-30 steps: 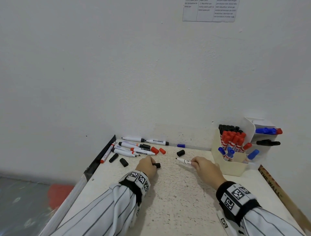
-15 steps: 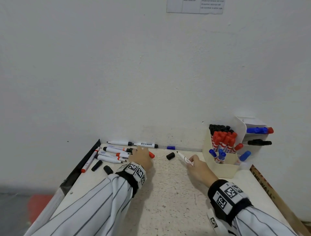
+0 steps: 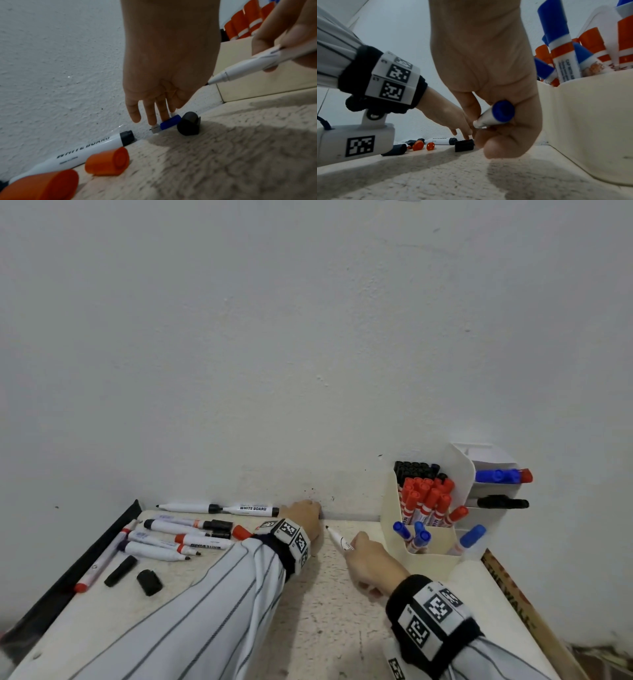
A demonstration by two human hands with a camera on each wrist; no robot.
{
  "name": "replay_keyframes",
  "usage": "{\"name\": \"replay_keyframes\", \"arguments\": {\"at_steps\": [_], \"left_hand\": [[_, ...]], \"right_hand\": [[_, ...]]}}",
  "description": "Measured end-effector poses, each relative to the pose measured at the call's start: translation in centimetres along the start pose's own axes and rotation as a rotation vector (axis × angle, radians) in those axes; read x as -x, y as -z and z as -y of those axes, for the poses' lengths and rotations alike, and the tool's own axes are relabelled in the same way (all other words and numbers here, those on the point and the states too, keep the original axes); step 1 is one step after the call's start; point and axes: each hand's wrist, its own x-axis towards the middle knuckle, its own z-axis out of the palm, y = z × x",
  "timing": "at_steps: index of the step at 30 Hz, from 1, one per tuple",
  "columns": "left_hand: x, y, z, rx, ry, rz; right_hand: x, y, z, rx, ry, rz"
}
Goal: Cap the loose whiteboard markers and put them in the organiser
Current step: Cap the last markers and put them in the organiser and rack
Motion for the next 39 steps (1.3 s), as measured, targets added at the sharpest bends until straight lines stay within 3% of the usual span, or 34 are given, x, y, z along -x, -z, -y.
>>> {"name": "replay_keyframes", "arguments": {"at_steps": [6, 12, 16, 21, 25, 33, 36, 39], "left_hand": [[-0.6, -0.5, 0.3, -0.162, 0.033, -0.029], [-0.2, -0.5, 1.3, -0.148, 0.062, -0.056], [0.8, 1.0, 2.2, 0.059, 0.055, -0.11], [1.9, 2.3, 3.1, 0.469, 0.06, -0.288], [3.6, 2.2, 3.5, 0.722, 0.088, -0.27], [8.9, -0.1, 3.1, 0.377, -0.043, -0.08], [9.7, -0.9, 2.2, 0.24, -0.058, 0.055], [9.4, -1.6, 1.7, -0.016, -0.157, 0.218]], "right_hand": [[-0.2, 0.2, -0.3, -0.043, -0.014, 0.022], [0.2, 0.2, -0.7, -0.113, -0.034, 0.044], [0.5, 0.4, -0.5, -0.122, -0.011, 0.032], [0.7, 0.1, 0.1, -0.159, 0.045, 0.025], [1.4, -0.4, 0.5, -0.134, 0.035, 0.034], [3.5, -1.7, 0.5, -0.021, -0.021, 0.065], [4.0, -1.9, 0.1, -0.048, -0.052, 0.06], [4.6, -1.7, 0.0, -0.069, -0.06, 0.04]]}}
